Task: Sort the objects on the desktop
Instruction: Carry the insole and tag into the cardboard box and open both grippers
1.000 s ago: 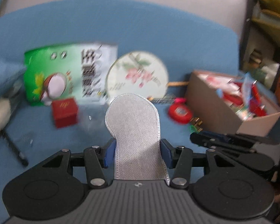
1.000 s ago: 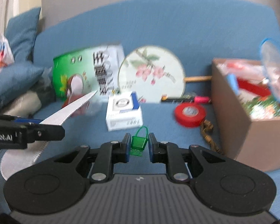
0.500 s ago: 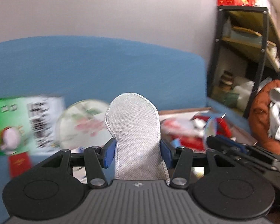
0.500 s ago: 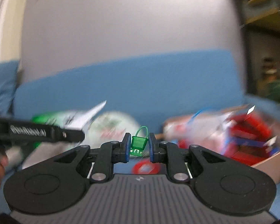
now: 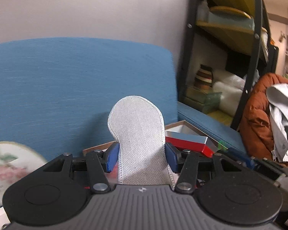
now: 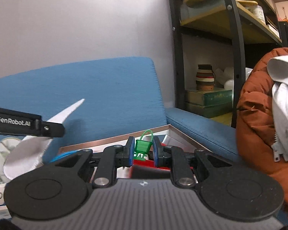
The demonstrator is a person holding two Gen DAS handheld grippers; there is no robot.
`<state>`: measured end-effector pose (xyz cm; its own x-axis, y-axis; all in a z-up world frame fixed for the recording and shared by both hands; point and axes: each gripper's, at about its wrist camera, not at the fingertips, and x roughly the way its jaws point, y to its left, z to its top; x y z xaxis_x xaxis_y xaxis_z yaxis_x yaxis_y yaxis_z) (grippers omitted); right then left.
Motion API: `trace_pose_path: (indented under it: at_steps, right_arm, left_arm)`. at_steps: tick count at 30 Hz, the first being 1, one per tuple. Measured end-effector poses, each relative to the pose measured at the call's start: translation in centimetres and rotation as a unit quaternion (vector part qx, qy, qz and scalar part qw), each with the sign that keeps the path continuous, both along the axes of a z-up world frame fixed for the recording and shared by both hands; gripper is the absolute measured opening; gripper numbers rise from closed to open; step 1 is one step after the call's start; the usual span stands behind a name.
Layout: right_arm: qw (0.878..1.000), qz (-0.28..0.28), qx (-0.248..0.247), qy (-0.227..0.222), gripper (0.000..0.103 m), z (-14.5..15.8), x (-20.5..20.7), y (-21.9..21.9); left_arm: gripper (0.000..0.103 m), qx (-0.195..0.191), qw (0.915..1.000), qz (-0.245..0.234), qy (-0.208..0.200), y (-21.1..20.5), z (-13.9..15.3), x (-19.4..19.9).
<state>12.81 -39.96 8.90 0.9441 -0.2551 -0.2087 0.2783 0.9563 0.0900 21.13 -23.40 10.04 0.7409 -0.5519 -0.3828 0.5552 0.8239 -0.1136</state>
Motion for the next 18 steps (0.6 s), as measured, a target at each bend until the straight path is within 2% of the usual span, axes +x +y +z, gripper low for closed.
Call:
trace_pose_path:
  at_steps: [4, 8, 9, 11, 13, 18]
  right_arm:
    - [0.999, -0.008, 0.008, 0.033, 0.018, -2.4, 1.6, -1.1]
    - [0.999, -0.024, 0.021, 0.031, 0.020, -3.3, 2.0, -2.3]
    - [0.999, -0.023, 0.021, 0.033, 0.035, -3.4, 2.0, -2.3]
    - [0.999, -0.028, 0.018, 0.033, 0.051, -3.6, 1.9, -2.1]
    - [0.999, -0.029, 0.014, 0.031, 0.054, -3.5, 1.6, -1.8]
    - [0.999, -0.026, 0.005, 0.023, 0.083, -3.3, 1.3, -1.0]
  left_arm:
    - [0.056, -0.014, 0.9998, -0.007, 0.015, -1.4, -1.4, 1.6]
    - [0.062, -0.023, 0.9994, -0.015, 0.022, -1.8, -2.3, 1.9]
    - [0.066, -0.028, 0.9992, -0.019, 0.022, -1.7, -2.3, 1.8]
    - [0.089, -0.037, 0.9987, -0.027, 0.024, -1.2, -2.1, 1.5]
    - [0.094, -0.044, 0.9986, -0.026, 0.010, -0.8, -1.6, 0.7]
    - [0.098, -0.042, 0.9987, -0.028, -0.002, -0.5, -0.9, -0.3]
